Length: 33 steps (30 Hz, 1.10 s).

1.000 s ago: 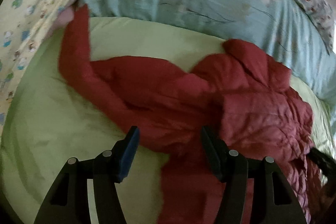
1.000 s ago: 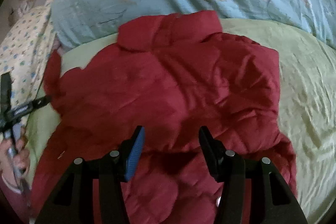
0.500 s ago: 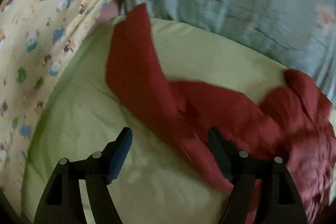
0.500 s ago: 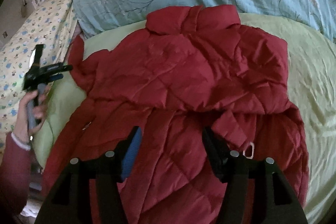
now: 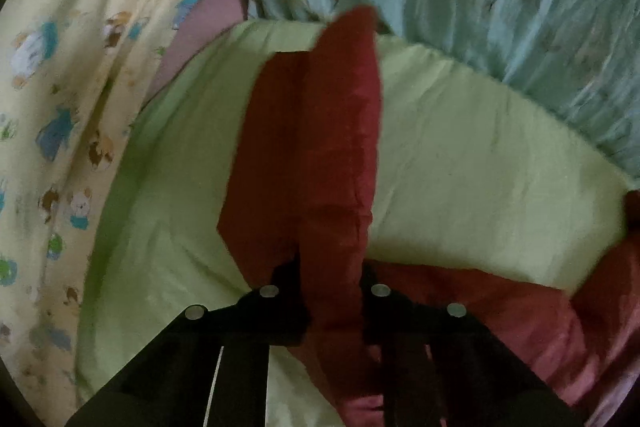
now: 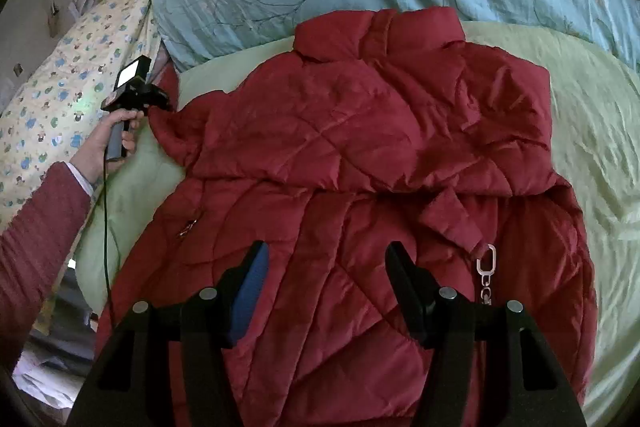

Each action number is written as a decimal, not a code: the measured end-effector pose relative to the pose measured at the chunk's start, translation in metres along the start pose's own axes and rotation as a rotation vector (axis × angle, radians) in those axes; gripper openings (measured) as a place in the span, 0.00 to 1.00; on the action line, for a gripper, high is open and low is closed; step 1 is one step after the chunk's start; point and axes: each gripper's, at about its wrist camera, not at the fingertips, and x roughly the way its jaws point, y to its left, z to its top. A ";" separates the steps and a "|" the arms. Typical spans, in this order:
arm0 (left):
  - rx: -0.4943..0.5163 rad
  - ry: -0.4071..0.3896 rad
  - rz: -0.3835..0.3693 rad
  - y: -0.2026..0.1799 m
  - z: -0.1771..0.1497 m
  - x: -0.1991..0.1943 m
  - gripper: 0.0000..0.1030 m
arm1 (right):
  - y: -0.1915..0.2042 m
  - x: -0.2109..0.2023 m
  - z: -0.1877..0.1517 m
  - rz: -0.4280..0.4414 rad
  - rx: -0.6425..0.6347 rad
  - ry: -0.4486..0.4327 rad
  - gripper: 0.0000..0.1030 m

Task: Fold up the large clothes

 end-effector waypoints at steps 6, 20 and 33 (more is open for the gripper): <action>-0.039 -0.138 -0.187 0.013 -0.041 -0.062 0.09 | 0.002 -0.002 -0.003 0.017 0.014 -0.013 0.61; 0.093 -0.291 -0.494 -0.013 -0.165 -0.191 0.09 | -0.006 -0.019 -0.018 -0.003 0.056 -0.030 0.61; 0.265 -0.310 -0.589 -0.084 -0.233 -0.221 0.09 | -0.032 -0.028 -0.027 -0.017 0.138 -0.040 0.61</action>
